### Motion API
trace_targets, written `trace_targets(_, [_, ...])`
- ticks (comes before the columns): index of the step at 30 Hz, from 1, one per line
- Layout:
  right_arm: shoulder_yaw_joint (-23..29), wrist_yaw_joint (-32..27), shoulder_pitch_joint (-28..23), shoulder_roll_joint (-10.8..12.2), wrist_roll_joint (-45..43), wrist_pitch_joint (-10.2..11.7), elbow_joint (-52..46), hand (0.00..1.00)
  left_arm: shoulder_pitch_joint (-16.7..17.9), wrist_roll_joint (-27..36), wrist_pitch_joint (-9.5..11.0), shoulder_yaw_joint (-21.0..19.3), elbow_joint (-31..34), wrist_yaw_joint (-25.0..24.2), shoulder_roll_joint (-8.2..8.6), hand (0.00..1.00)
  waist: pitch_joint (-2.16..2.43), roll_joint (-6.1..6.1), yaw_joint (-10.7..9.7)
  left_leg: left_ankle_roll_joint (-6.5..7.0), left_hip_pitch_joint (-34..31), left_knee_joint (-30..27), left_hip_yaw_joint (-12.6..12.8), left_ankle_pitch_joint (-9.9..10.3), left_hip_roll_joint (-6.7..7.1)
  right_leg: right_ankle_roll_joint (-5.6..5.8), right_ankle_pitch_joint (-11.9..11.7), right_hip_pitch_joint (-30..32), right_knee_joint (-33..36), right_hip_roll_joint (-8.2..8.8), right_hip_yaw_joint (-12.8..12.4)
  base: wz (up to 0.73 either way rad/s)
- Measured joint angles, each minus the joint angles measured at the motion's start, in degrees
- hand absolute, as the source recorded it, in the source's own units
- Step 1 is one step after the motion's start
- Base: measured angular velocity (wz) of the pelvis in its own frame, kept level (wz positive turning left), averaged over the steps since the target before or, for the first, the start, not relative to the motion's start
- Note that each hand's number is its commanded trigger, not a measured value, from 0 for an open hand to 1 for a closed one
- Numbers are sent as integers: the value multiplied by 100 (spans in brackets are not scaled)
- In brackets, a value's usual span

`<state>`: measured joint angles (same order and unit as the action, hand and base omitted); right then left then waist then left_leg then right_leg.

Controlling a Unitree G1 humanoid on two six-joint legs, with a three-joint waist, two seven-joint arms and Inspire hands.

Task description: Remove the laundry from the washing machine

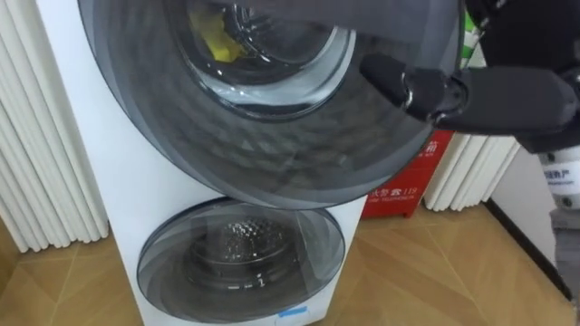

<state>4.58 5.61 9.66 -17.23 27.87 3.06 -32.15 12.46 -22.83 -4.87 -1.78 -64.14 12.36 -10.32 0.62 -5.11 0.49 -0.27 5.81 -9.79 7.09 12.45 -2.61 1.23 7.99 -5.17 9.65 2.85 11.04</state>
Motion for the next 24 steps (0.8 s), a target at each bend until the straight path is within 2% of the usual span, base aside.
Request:
trace_targets(2, [-97,59,-80,176,280,175,144,0,-43,16,-31,133,0,6,21,0,-8,50,8,0,28,5,28,0,-1,0,0,-3,-1,-1,-12,-6])
trace_targets(6, [-180,212,-324,271,762,270,291,0,-131,23,-85,280,-1,101,32,0,-22,167,29,-4,96,19,54,2,-7,0,0,-55,-4,-2,-1,-3])
trace_targets(8, [-319,313,-412,349,1036,386,498,0,-147,23,-120,400,-1,124,32,0,-30,253,36,-8,129,18,110,4,-20,-1,-1,-54,2,-8,-1,-15])
trace_targets(10, [-369,457,-412,415,1322,456,693,0,-144,48,-117,436,6,125,33,0,-48,247,69,-19,154,22,163,10,-37,-4,-2,-52,2,-18,-2,-14])
trace_targets(13, [-512,585,-427,549,2020,602,938,0,-144,88,-122,467,7,219,30,0,-52,228,114,-40,154,22,216,6,-62,-18,7,-33,-1,-38,-8,-9])
trace_targets(16, [-583,759,-645,641,2543,724,1077,0,-140,89,-182,595,5,266,30,0,-36,206,133,-53,146,21,202,-1,-71,-47,24,-30,-2,-49,9,0])
trace_targets(17, [-653,819,-741,683,2760,763,1138,0,-140,93,-225,662,5,289,32,0,3,228,141,-57,142,21,202,-2,-75,-52,27,-27,-3,-54,12,0])
trace_targets(20, [-860,1041,-905,885,3134,953,1207,0,-138,227,-287,761,8,288,36,0,6,245,168,-64,137,18,200,-5,-88,-69,38,-25,-6,-68,8,0])
trace_targets(23, [-1035,1206,-999,997,3295,1009,1533,0,-157,313,-358,762,10,288,49,0,15,243,190,-76,138,19,201,-2,-102,-72,39,-21,-10,-85,-8,-3])
trace_targets(24, [-1132,1208,-1125,999,3308,1009,1667,0,-162,314,-359,775,8,291,57,0,9,256,267,-80,143,19,205,-3,-105,-74,39,-20,-9,-90,-21,0])
